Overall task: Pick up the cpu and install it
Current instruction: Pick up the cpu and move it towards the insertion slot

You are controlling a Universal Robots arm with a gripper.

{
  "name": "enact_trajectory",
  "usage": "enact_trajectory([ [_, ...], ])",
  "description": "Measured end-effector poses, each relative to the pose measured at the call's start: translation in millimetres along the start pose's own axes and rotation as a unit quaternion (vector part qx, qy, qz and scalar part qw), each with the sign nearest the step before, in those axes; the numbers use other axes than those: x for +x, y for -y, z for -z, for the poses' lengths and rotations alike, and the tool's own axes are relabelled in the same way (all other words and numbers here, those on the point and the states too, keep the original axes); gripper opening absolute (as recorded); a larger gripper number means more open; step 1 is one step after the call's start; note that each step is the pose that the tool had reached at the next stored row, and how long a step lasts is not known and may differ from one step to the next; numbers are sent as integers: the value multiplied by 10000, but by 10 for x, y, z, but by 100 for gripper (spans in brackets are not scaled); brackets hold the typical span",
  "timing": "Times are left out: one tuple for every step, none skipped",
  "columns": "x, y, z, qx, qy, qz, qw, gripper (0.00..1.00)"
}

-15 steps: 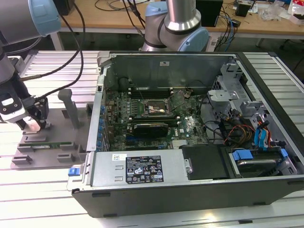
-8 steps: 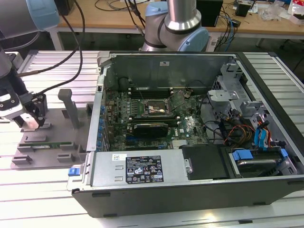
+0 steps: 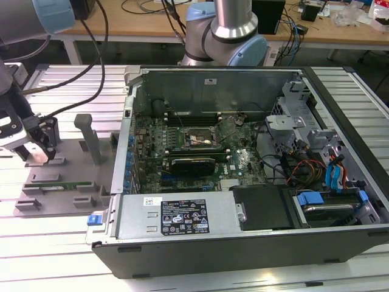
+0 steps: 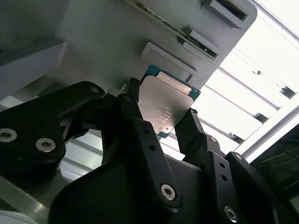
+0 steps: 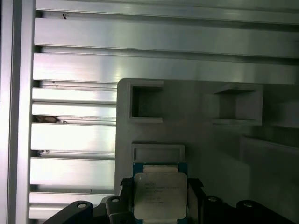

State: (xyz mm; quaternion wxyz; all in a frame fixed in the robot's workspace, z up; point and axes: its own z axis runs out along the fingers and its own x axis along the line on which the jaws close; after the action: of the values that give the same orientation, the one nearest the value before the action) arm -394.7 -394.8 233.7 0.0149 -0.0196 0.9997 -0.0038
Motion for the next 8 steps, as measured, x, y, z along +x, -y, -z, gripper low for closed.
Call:
enact_trajectory([
  [0, 0, 13, 0, 0, 0, 10000, 55],
  [-1, 0, 29, 0, 0, 0, 10000, 55],
  [-1, 0, 48, 0, 0, 0, 10000, 55],
  [-2, 0, 60, 0, 0, 0, 10000, 55],
  [-2, 0, 68, 0, 0, 0, 10000, 55],
  [-3, 1, 88, 0, 0, 0, 10000, 55],
  [-3, 1, 97, 0, 0, 0, 10000, 55],
  [-3, 1, 104, 0, 0, 0, 10000, 55],
])
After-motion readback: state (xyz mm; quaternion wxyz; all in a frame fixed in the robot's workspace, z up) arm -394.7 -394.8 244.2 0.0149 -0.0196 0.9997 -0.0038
